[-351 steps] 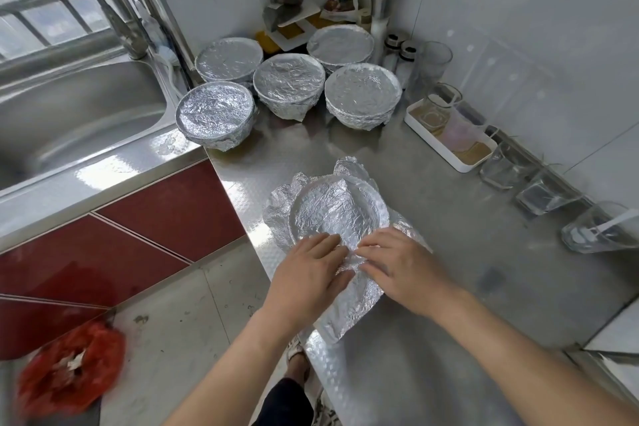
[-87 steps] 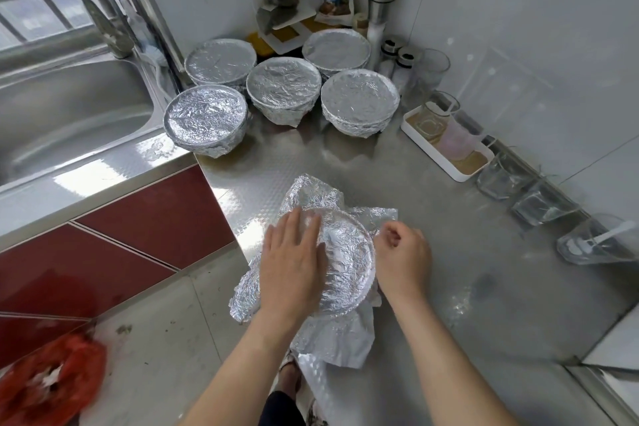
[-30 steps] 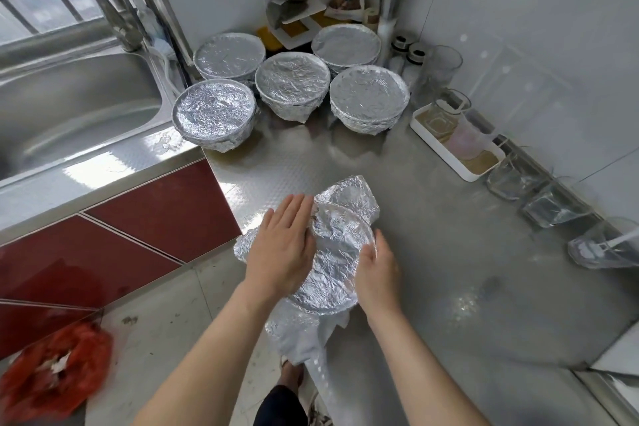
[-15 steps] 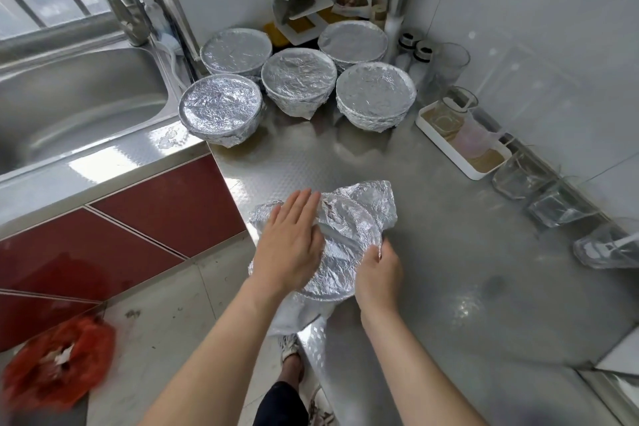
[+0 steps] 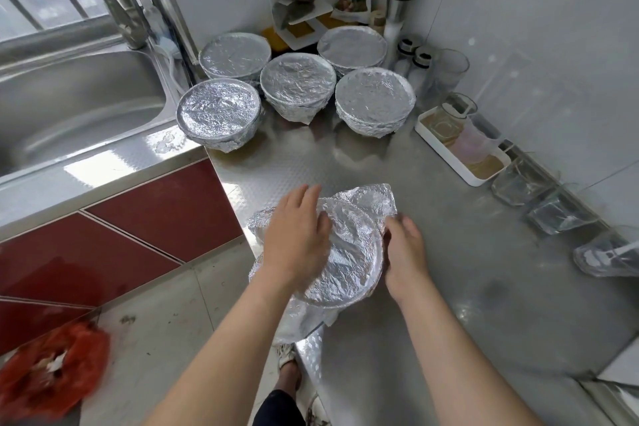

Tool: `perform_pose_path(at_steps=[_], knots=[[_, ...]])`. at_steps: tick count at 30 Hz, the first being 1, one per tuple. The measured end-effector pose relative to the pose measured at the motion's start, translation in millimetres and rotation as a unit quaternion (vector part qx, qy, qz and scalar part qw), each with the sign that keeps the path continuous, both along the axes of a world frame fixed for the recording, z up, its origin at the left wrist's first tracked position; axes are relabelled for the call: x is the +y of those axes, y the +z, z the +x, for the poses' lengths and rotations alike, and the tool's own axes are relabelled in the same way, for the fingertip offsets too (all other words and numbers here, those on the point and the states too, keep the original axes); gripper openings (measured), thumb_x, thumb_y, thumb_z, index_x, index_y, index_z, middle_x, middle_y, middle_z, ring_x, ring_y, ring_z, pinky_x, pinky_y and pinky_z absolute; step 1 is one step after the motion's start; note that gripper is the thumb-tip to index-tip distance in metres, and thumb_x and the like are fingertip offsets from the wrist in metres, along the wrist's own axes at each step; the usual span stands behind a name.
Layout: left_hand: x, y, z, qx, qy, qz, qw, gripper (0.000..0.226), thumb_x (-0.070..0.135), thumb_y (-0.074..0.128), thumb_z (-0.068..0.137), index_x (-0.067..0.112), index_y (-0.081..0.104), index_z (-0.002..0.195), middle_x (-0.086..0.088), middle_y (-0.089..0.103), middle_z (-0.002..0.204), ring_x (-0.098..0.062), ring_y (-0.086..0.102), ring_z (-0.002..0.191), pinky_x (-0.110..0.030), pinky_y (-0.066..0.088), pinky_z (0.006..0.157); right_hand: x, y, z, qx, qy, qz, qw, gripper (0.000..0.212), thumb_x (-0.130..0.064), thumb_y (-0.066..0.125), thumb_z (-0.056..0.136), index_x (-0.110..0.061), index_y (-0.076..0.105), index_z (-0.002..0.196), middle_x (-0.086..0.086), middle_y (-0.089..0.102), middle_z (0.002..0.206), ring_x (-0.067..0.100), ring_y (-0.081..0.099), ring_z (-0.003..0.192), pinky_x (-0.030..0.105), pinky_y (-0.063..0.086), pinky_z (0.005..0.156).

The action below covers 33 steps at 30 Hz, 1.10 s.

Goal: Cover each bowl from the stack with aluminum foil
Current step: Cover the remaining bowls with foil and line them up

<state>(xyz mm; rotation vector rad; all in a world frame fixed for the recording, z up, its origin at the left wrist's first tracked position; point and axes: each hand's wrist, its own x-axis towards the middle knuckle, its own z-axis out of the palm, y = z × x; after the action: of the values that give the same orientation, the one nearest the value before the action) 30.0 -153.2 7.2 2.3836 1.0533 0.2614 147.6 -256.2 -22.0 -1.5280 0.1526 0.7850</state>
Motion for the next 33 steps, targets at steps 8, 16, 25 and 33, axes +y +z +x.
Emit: perform_pose_path(at_steps=[8, 16, 25, 33], knots=[[71, 11, 102, 0.074, -0.083, -0.288, 0.951, 0.026, 0.03, 0.04, 0.103, 0.012, 0.057, 0.109, -0.012, 0.06, 0.103, -0.027, 0.06, 0.099, -0.033, 0.044, 0.088, 3, 5, 32, 0.083, 0.075, 0.07, 0.991, 0.017, -0.01, 0.055, 0.094, -0.008, 0.067, 0.106, 0.006, 0.074, 0.087, 0.017, 0.07, 0.072, 0.023, 0.054, 0.057], [43, -4, 80, 0.074, -0.071, -0.017, 0.995, 0.033, 0.039, 0.044, 0.1, 0.021, 0.061, 0.122, -0.003, 0.068, 0.117, -0.028, 0.064, 0.104, -0.039, 0.053, 0.084, 38, 9, 86, 0.139, 0.2, -0.026, 0.969, 0.032, -0.035, 0.067, 0.085, -0.01, 0.068, 0.104, 0.009, 0.07, 0.089, 0.021, 0.068, 0.066, 0.023, 0.052, 0.054], [9, -41, 64, 0.062, -0.104, 0.16, 0.98, 0.051, 0.038, 0.028, 0.098, 0.01, 0.064, 0.122, -0.006, 0.068, 0.119, -0.025, 0.064, 0.106, -0.041, 0.048, 0.092, 71, 0, 117, 0.085, 0.303, -0.106, 0.943, 0.007, 0.0, 0.066, 0.084, -0.001, 0.065, 0.077, 0.011, 0.065, 0.065, 0.022, 0.061, 0.057, 0.033, 0.054, 0.063], [5, -42, 61, 0.043, -0.09, 0.142, 0.985, 0.044, 0.04, 0.031, 0.1, 0.023, 0.062, 0.126, 0.0, 0.066, 0.124, -0.022, 0.063, 0.111, -0.041, 0.048, 0.093, 80, -5, 109, 0.043, 0.238, -0.117, 0.963, 0.01, -0.012, 0.071, 0.084, -0.007, 0.064, 0.079, 0.01, 0.064, 0.068, 0.021, 0.061, 0.06, 0.036, 0.054, 0.07]])
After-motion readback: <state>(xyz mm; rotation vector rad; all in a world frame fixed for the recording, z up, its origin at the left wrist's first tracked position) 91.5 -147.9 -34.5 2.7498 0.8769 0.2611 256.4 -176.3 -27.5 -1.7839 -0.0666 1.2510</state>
